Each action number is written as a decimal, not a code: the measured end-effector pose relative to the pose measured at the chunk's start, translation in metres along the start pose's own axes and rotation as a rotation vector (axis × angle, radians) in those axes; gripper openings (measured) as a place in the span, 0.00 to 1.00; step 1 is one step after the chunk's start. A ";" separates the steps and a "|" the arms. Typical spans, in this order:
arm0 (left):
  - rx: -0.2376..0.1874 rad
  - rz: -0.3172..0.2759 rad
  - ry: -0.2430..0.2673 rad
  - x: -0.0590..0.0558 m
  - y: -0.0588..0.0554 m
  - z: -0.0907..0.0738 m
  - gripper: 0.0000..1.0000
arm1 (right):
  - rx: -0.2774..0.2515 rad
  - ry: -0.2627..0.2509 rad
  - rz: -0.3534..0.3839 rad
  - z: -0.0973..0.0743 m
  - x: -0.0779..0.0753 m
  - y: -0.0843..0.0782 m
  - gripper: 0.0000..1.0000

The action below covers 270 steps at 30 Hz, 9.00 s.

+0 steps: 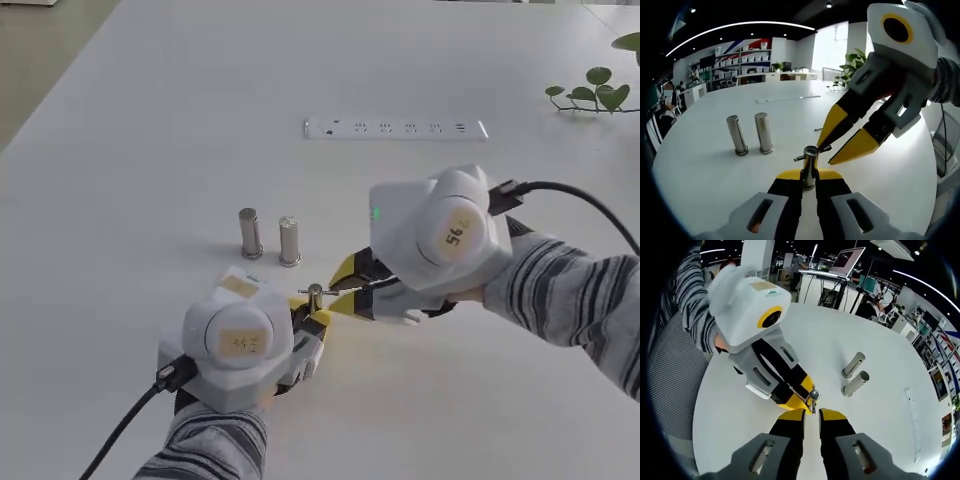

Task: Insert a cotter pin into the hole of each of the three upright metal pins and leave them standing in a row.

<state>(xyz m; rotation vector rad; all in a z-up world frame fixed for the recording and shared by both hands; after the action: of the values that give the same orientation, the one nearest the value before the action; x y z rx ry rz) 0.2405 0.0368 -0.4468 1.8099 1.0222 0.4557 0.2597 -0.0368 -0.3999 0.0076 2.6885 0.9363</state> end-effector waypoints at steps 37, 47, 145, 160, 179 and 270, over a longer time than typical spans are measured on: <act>-0.006 0.001 0.021 -0.001 0.000 0.002 0.05 | -0.044 -0.039 0.036 0.002 0.001 0.005 0.02; -0.007 0.001 0.020 0.000 0.001 0.002 0.05 | -0.104 -0.124 0.247 -0.006 -0.004 -0.006 0.12; -0.075 -0.032 0.038 0.073 0.010 -0.061 0.64 | -0.309 -0.265 0.639 0.025 -0.047 0.006 0.29; -0.086 -0.012 0.031 0.066 0.014 -0.080 0.75 | -0.325 -0.266 0.737 0.058 -0.061 0.009 0.25; -0.097 -0.027 0.007 0.052 0.014 -0.089 0.91 | -0.331 -0.261 0.806 0.071 -0.058 0.007 0.13; -0.038 0.034 0.031 0.027 0.014 -0.119 0.91 | -0.268 -0.430 0.700 0.004 0.030 -0.017 0.18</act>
<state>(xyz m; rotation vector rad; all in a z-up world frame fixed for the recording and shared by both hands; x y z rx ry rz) 0.1804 0.1238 -0.3835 1.7939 0.9985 0.5225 0.2335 -0.0447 -0.4219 1.0184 2.1440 1.2906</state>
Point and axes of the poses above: the centre of the closed fingertips' face, and the gripper's own axes: z roughly forward along the fingers, x roughly to its left, y roughly out of its top, the point moved 6 cm from there along -z, roughly backward along the fingers, and after that the axes turned 4 degrees about -y, right-handed, at the moved point
